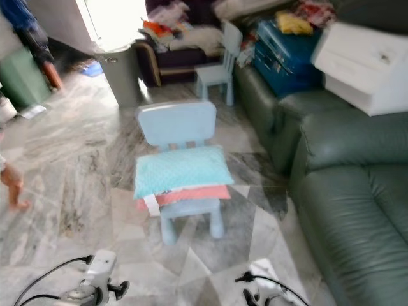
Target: Move the pillow to the sofa
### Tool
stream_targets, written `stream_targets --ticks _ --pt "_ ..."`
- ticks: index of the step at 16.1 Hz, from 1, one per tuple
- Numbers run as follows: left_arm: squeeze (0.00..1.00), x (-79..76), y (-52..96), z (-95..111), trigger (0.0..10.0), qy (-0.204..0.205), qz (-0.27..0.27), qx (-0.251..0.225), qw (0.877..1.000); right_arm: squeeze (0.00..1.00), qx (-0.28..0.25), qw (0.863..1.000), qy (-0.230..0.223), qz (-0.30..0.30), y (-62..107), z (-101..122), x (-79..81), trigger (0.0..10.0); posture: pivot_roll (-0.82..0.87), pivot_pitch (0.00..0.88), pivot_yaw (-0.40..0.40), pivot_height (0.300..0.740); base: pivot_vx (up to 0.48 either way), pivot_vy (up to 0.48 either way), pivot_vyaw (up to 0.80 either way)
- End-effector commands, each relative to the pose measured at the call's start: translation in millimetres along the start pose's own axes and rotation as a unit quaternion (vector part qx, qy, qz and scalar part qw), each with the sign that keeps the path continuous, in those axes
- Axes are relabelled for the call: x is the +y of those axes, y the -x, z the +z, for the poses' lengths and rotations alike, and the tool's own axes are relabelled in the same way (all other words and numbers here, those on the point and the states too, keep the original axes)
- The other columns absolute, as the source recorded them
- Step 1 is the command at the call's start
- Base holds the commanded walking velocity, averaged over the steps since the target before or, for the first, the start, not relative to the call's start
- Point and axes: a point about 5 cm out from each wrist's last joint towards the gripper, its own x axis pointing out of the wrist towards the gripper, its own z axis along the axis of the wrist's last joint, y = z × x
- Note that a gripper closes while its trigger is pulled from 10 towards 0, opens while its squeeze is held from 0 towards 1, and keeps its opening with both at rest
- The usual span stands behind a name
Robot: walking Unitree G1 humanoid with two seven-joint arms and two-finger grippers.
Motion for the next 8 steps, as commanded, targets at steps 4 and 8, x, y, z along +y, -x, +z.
stream_targets --ticks 4,8 --pt "0.0 17.5 2.2 5 10.0 -0.004 0.029 -0.002 1.0 0.0 -0.023 1.0 0.013 0.008 -4.7 22 6.3 10.0 -0.02 0.0 0.046 0.74 0.0 0.064 0.0" --pt "0.0 11.5 0.4 14 10.0 -0.009 0.015 -0.008 1.0 0.0 -0.034 0.999 0.039 0.016 -6.6 37 5.8 10.0 0.01 0.0 0.008 0.74 0.0 0.0 0.0"
